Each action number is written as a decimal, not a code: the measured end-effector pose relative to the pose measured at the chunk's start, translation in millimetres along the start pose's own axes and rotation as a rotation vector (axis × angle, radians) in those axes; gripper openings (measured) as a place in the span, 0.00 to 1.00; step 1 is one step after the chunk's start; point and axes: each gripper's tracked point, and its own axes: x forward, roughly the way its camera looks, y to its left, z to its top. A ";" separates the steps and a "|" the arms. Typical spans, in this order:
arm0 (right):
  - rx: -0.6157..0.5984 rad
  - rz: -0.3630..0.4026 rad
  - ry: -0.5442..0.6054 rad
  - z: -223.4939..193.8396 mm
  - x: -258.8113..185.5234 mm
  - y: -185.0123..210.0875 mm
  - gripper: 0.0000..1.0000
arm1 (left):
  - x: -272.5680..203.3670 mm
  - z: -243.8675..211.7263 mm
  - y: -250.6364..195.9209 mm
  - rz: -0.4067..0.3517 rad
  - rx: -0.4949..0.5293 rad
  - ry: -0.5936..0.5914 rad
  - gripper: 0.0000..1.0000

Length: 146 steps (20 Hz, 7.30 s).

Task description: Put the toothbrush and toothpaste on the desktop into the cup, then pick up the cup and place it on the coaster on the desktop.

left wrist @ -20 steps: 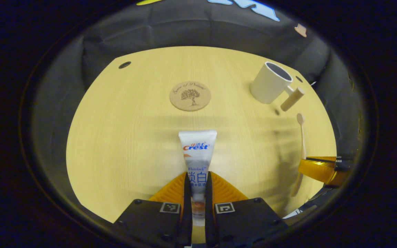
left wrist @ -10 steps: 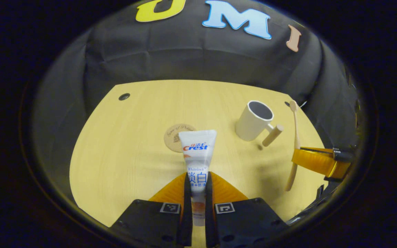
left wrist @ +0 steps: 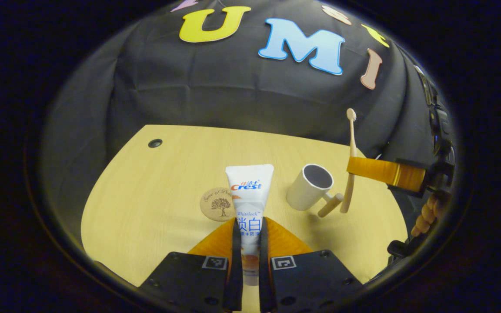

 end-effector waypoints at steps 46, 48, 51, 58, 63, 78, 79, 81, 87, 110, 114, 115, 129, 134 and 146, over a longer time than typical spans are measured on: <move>-0.113 -0.261 -0.108 11.1 -71.0 -98.7 0.80 | 72.1 111.2 -146.9 -0.354 0.120 -0.370 0.22; -0.113 -0.276 -0.090 3.1 -77.3 -102.0 0.80 | 78.4 121.5 -154.7 -0.381 0.107 -0.408 0.22; -0.096 -0.309 -0.055 -10.7 -90.4 -110.5 0.80 | 91.7 134.2 -159.8 -0.404 0.085 -0.461 0.22; -0.068 -0.407 0.006 -30.9 -113.7 -136.0 0.80 | 133.1 131.5 -162.9 -0.413 0.036 -0.467 0.22; -0.055 -0.414 0.039 -42.5 -113.8 -137.1 0.80 | 147.8 123.1 -160.9 -0.401 0.038 -0.464 0.22; -0.091 -0.334 0.084 -49.1 -99.9 -110.2 0.80 | 136.7 102.1 -152.8 -0.393 0.047 -0.463 0.83; -0.097 -0.324 0.089 -50.6 -98.5 -106.7 0.80 | 131.9 103.6 -152.3 -0.394 0.046 -0.467 0.89; -0.110 -0.304 0.101 -51.4 -93.7 -100.0 0.80 | 122.0 105.0 -148.8 -0.387 0.048 -0.473 0.87; -0.144 -0.224 0.164 -57.0 -66.4 -78.7 0.80 | 95.2 112.5 -130.6 -0.334 0.096 -0.488 0.95; -0.223 -0.118 0.496 -112.3 38.0 -60.1 0.78 | 52.8 90.0 -27.5 -0.115 0.058 -0.403 0.98; -0.218 -0.124 0.541 -121.1 49.0 -59.6 0.78 | 49.7 87.9 -10.4 -0.090 0.056 -0.395 0.98; -0.223 -0.123 0.552 -121.8 50.1 -59.0 0.78 | 49.2 87.1 -7.5 -0.086 0.054 -0.392 0.98; -0.212 -0.147 0.706 -143.2 53.4 -57.0 0.30 | 36.7 74.5 37.2 -0.029 0.009 -0.374 0.98; -0.243 -0.165 0.679 -143.3 56.9 -58.6 0.25 | 34.6 66.6 42.7 -0.024 -0.018 -0.361 0.98; -0.236 -0.114 0.578 -138.8 63.4 -31.5 0.22 | 22.4 56.5 66.1 0.016 -0.039 -0.358 0.98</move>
